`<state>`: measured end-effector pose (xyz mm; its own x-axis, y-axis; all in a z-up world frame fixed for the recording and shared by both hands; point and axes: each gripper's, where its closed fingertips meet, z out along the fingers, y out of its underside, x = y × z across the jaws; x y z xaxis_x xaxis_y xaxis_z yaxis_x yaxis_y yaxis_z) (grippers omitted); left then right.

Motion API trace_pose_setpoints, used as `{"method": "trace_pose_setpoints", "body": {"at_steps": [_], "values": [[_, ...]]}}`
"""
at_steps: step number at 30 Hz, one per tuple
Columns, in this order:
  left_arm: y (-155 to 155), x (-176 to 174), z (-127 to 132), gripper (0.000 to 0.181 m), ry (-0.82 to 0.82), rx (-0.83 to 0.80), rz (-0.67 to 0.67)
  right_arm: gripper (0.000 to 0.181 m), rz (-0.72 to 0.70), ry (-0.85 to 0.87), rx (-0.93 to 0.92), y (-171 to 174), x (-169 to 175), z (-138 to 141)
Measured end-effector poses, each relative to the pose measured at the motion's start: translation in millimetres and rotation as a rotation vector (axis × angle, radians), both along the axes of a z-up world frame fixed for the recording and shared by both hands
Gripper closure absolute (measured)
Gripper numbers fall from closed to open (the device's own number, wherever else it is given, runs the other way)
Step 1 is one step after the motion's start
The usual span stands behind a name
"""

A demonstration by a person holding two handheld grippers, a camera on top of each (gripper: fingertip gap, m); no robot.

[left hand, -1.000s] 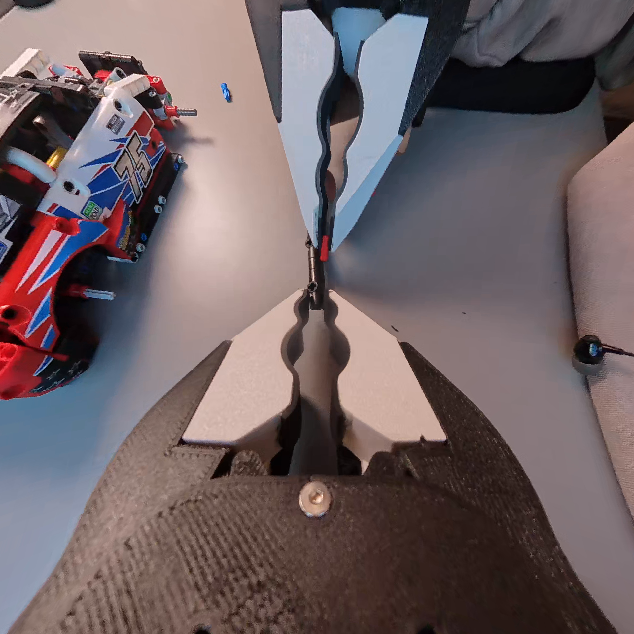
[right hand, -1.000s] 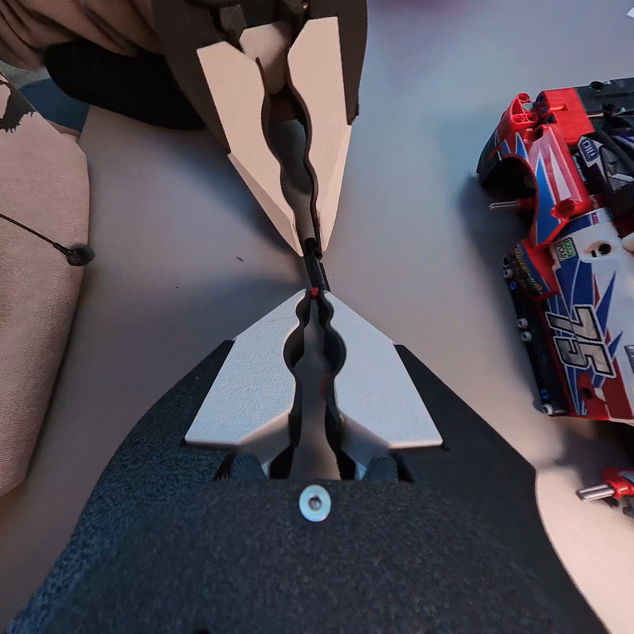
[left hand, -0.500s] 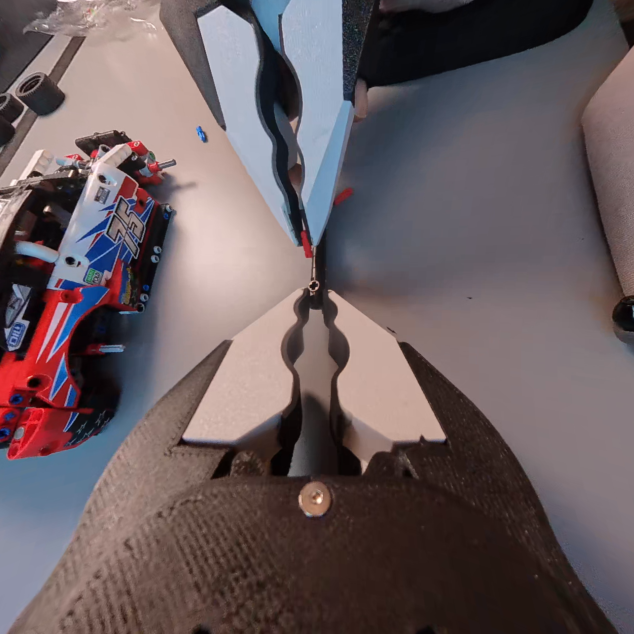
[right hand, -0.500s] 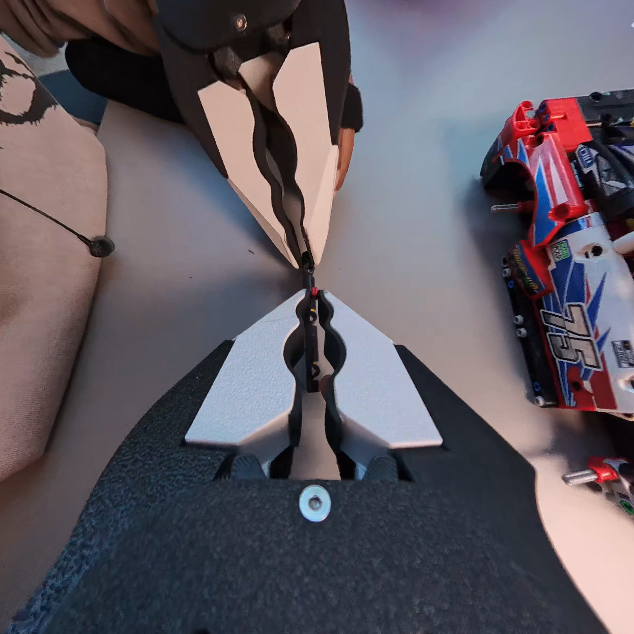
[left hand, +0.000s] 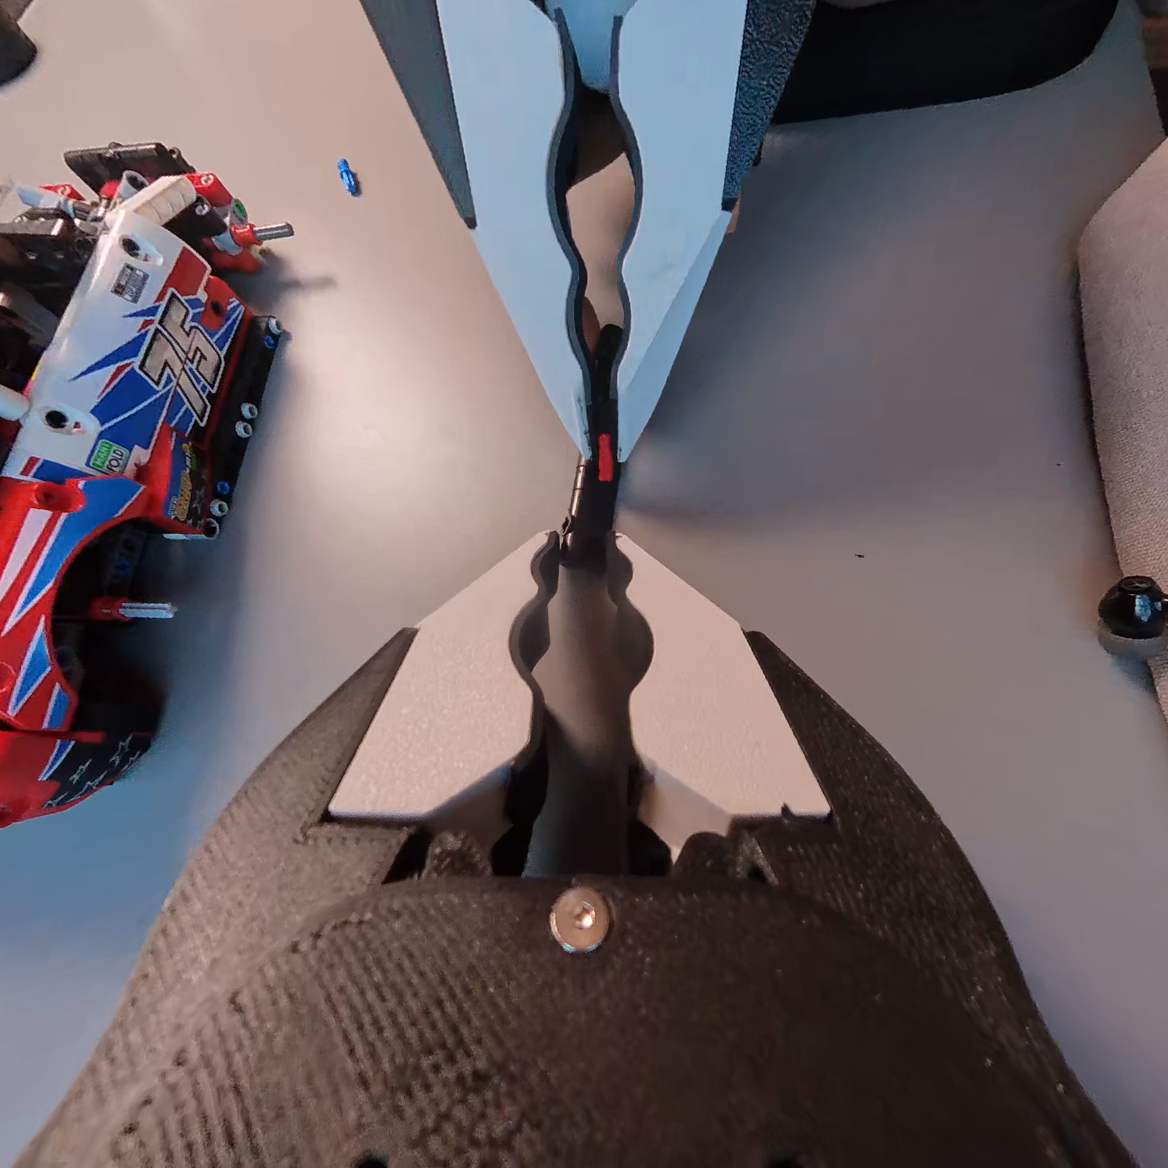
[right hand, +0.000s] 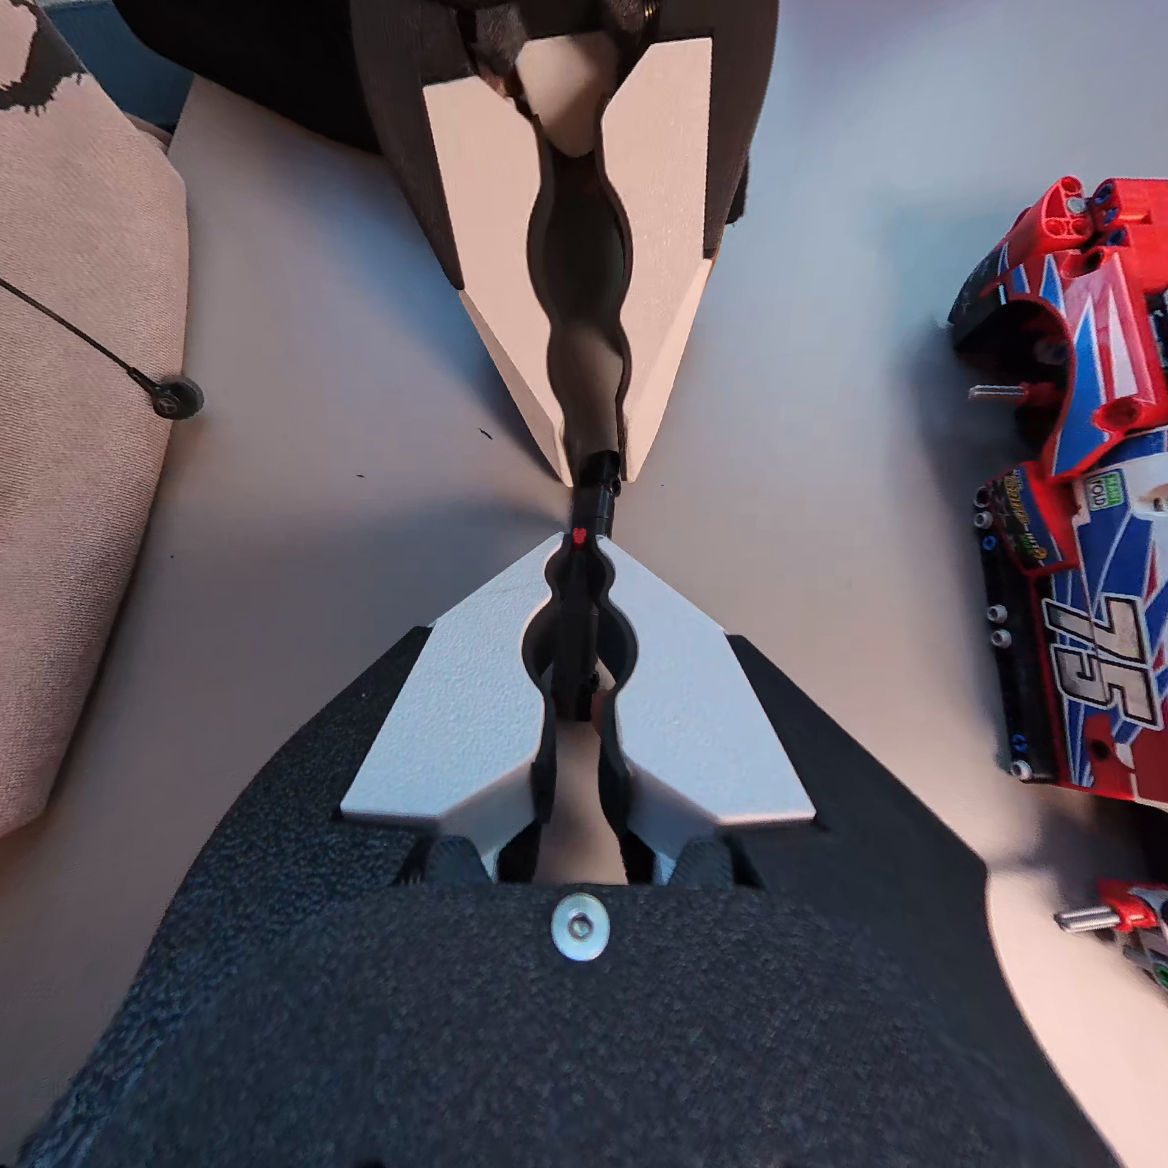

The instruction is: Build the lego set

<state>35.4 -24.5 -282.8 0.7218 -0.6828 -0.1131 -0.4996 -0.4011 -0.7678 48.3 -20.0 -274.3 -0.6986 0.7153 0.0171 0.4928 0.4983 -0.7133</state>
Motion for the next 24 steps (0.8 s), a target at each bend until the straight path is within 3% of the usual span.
{"method": "trace_pose_setpoints", "body": {"at_steps": [4,11,17,24], "values": [[0,0,2,0.172,-0.034,-0.014,0.015,0.18,-0.009,0.019,-0.015,2,-2,4],[-2,1,10,0.175,0.092,0.166,-0.087,0.18,-0.083,0.065,-0.15,23,-4,30],[-8,11,7,0.175,0.154,0.218,-0.174,0.18,-0.046,0.007,-0.057,15,-1,7],[-7,16,6,0.174,0.12,0.191,-0.169,0.18,0.037,0.01,0.021,-5,-1,-1]]}}
